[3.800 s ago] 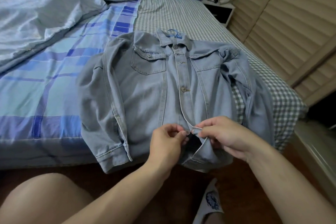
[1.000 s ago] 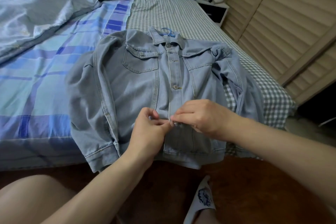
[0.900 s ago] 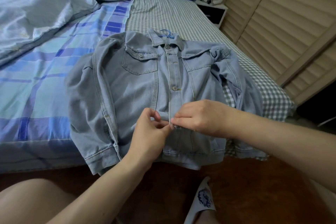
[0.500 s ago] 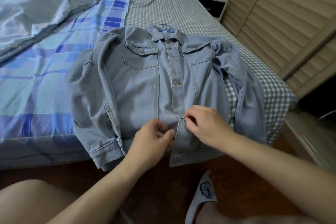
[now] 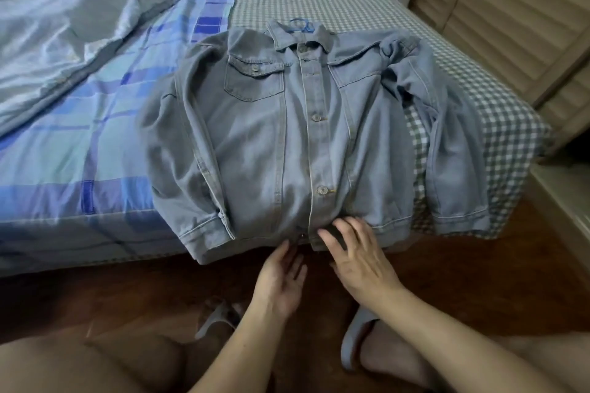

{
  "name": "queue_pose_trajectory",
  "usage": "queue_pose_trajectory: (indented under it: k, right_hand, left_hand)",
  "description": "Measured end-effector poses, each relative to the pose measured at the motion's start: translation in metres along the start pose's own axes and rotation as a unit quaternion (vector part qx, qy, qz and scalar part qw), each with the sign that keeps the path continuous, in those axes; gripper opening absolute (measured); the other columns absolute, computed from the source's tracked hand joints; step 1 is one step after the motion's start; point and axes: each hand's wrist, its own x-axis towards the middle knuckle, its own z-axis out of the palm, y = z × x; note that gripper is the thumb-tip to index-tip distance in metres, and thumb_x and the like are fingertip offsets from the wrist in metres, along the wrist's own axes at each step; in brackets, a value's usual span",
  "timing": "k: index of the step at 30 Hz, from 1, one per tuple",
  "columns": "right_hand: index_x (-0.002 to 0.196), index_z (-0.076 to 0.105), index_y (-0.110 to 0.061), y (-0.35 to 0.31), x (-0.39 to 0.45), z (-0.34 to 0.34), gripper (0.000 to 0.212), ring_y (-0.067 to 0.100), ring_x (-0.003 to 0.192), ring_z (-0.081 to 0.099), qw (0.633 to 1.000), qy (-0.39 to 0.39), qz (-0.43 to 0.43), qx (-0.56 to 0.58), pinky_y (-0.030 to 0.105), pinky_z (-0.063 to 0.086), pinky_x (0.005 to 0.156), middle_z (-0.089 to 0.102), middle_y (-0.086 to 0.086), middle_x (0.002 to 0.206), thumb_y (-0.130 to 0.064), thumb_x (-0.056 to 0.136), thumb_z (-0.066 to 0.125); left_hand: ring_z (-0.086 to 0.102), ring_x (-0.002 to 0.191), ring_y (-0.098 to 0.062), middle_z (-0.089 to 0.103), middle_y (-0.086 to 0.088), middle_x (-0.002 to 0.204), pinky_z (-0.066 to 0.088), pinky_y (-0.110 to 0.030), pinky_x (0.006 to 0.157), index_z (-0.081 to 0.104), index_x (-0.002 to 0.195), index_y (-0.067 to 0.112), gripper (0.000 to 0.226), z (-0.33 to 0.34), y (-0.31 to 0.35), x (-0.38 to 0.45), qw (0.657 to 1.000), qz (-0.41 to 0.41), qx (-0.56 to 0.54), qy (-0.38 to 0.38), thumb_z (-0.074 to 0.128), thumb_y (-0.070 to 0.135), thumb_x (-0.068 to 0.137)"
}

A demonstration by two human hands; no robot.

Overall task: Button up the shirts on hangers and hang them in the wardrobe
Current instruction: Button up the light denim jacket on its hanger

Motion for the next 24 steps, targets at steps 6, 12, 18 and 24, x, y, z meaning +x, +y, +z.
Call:
queue_pose_trajectory:
  k: [6, 12, 18, 24]
  right_hand:
    - [0.12, 0.064, -0.013, 0.011, 0.003, -0.003, 0.031, 0.03, 0.107, 0.058, 0.99, 0.134, -0.041, 0.025, 0.051, 0.034, 0.115, 0.061, 0.008, 0.111, -0.01, 0.089, 0.064]
    - [0.131, 0.057, -0.014, 0.014, 0.001, 0.01, 0.042, 0.035, 0.121, 0.048, 0.99, 0.103, -0.074, -0.053, 0.054, 0.021, 0.122, 0.055, 0.015, 0.125, -0.014, 0.088, 0.059]
    - [0.118, 0.063, -0.014, 0.029, 0.012, 0.007, 0.025, 0.033, 0.107, 0.059, 0.984, 0.137, -0.105, -0.047, 0.052, 0.036, 0.115, 0.062, 0.01, 0.108, -0.019, 0.093, 0.061]
    - [0.102, 0.067, -0.009, 0.014, -0.013, -0.036, 0.012, 0.029, 0.089, 0.061, 0.972, 0.152, -0.145, 0.11, 0.045, 0.045, 0.103, 0.063, 0.004, 0.092, -0.013, 0.093, 0.062]
  left_hand:
    - [0.065, 0.119, -0.023, 0.073, -0.009, 0.122, 0.043, -0.04, 0.106, 0.062, 0.104, 0.016, 0.013, -0.015, -0.016, -0.01, 0.998, 0.059, -0.01, -0.007, 0.055, 0.007, 0.099]
    - [0.055, 0.131, -0.023, 0.066, -0.005, 0.131, 0.037, -0.041, 0.115, 0.064, 0.126, 0.014, 0.027, -0.008, -0.008, -0.006, 0.998, 0.053, -0.031, 0.011, 0.057, 0.018, 0.1]
    - [0.064, 0.121, -0.031, 0.068, -0.015, 0.13, 0.044, -0.044, 0.111, 0.057, 0.135, 0.005, 0.034, -0.012, -0.019, -0.038, 0.996, 0.075, -0.055, 0.0, 0.048, 0.01, 0.103]
    - [0.069, 0.114, -0.036, 0.068, -0.021, 0.128, 0.054, -0.046, 0.091, 0.053, 0.126, 0.009, 0.022, -0.012, -0.034, -0.088, 0.984, 0.169, -0.06, -0.017, 0.043, 0.014, 0.107]
